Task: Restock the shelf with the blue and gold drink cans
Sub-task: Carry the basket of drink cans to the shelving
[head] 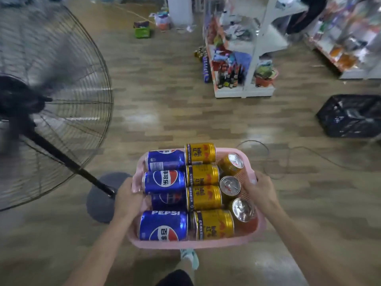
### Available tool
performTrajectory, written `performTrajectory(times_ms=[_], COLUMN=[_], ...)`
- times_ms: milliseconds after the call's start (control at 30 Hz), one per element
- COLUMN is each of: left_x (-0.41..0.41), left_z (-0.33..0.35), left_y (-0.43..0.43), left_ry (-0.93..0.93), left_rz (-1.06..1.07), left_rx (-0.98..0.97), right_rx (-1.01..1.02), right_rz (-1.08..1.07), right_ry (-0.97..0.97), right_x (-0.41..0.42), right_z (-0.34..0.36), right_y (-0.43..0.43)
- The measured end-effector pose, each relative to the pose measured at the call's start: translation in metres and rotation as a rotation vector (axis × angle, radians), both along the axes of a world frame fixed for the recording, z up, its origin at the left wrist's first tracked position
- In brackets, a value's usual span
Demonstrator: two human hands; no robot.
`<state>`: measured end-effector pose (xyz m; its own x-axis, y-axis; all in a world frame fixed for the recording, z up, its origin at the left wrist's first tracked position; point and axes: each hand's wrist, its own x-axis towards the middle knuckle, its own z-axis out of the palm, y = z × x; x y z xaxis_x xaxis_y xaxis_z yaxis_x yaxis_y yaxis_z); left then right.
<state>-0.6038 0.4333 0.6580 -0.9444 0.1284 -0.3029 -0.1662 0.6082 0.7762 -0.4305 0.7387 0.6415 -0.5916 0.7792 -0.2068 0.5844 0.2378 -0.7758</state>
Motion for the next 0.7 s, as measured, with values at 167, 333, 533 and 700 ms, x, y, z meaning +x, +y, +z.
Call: performTrajectory(times_ms=[167,333,533,700], left_x=[-0.06,-0.121,-0.191,-0.241], left_z=[-0.017,-0.021,-0.018,-0.017], left_y=[0.09,0.171,0.241,0.302], left_ry=[-0.039,-0.003,-0.009,0.012], left_rz=[-0.134,-0.207,-0.24,-0.186], left_rx=[0.014,0.024,0.023,0.037], right_rx=[0.005,0.005,-0.044,-0.019], right_rz=[-0.117,-0.188,-0.225,-0.159], right_ry=[-0.037,-0.081,-0.075,-0.091], right_x=[-0.025,-0.069,-0.125,-0.192], right_z=[-0.002,-0.007,-0.007,-0.004], right_y=[0.062,0.125,0.196,0.265])
